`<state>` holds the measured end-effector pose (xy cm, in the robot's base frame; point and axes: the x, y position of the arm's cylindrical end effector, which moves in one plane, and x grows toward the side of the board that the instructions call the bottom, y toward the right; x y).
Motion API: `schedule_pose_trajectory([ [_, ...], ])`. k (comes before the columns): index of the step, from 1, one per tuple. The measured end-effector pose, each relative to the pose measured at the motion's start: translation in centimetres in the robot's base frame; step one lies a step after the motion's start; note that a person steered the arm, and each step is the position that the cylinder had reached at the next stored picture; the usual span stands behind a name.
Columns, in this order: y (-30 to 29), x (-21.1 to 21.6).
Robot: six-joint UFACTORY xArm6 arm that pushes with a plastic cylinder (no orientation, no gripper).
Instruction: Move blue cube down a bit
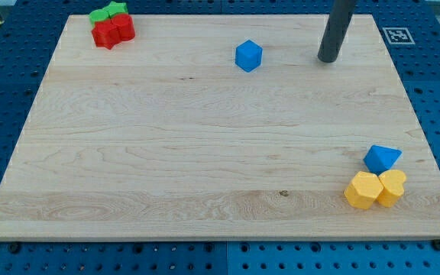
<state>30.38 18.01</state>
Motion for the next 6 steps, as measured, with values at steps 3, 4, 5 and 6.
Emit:
schedule_pose_trajectory([
  [3,-15.4,-5.4],
  [4,-16.7,-4.2],
  [5,-15.4,-1.2],
  [6,-15.2,-0.8],
])
